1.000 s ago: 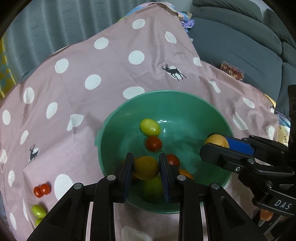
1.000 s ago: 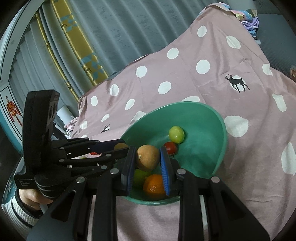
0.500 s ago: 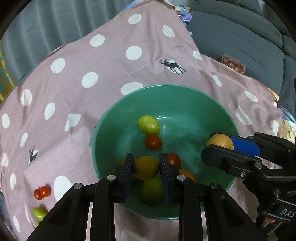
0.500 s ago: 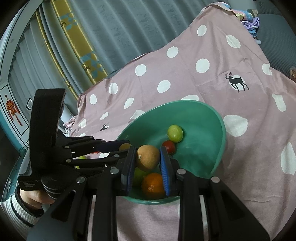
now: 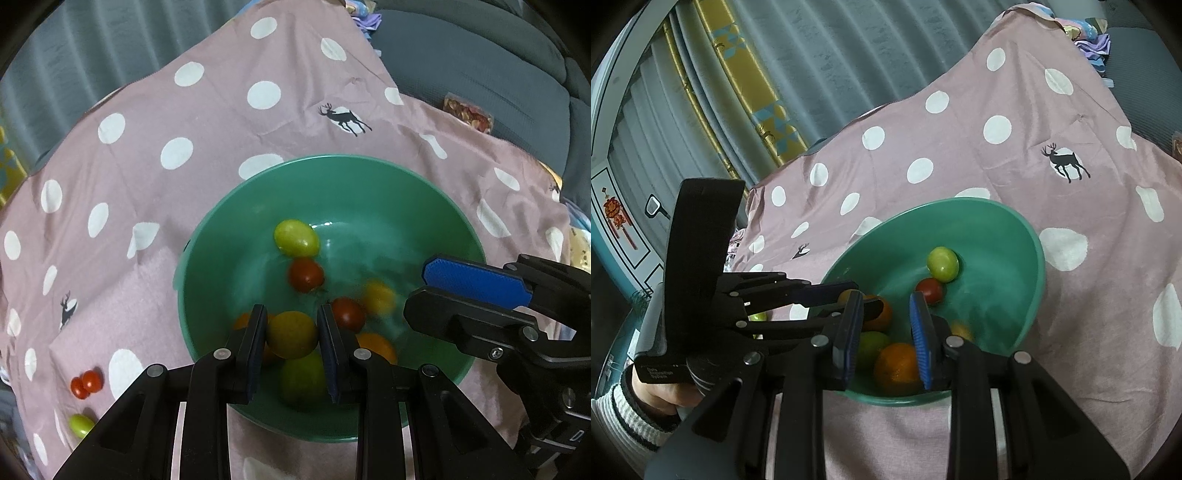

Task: Organize fruits
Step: 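Lower both yellow tomatoes into the bowl and open both grippers, then withdraw both grippers from the bowl toward the green tomatoes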

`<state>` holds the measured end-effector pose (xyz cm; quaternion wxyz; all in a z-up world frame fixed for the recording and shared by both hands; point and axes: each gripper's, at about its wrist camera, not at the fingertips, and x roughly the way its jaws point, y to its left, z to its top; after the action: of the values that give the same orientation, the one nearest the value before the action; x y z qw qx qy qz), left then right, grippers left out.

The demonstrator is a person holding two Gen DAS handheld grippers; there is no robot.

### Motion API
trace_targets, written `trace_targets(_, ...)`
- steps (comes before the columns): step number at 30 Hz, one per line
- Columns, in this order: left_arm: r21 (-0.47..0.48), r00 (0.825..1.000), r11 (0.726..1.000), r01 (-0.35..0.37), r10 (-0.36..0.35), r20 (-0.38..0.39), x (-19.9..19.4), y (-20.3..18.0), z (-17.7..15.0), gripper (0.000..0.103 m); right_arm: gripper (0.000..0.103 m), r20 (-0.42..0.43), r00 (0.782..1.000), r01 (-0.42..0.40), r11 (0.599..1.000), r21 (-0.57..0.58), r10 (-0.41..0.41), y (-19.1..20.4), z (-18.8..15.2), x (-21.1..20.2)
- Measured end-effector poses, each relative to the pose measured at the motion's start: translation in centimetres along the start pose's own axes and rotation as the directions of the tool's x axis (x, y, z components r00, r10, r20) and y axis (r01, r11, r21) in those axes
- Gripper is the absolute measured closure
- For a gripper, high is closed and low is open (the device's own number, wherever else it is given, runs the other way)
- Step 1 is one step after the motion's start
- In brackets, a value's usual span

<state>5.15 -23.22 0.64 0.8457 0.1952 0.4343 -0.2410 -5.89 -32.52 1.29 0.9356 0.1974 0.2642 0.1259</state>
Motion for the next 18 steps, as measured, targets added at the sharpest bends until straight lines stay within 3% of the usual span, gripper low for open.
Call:
trace_targets(10, 0.010, 0.999, 1.000, -0.023, 0.022, 0.038, -1.1, 0.0, -0.1, 0.074, 0.074, 0.015, 1.000, 0.006, 1.000, 0.028, -0.006, -0.4, 0.0, -0.2)
trace_targets(14, -0.010, 0.995, 0.998, -0.063, 0.064, 0.083, -2.2, 0.5, -0.4, 0.036, 0.068, 0.021, 1.000, -0.001, 0.999, 0.047, 0.000, -0.6, -0.1, -0.2)
trace_targets(18, -0.059, 0.987, 0.992, -0.110, 0.116, 0.109, -3.2, 1.8, -1.2, 0.025, 0.060, 0.025, 1.000, -0.013, 0.999, 0.043, 0.012, -0.3, -0.1, -0.3)
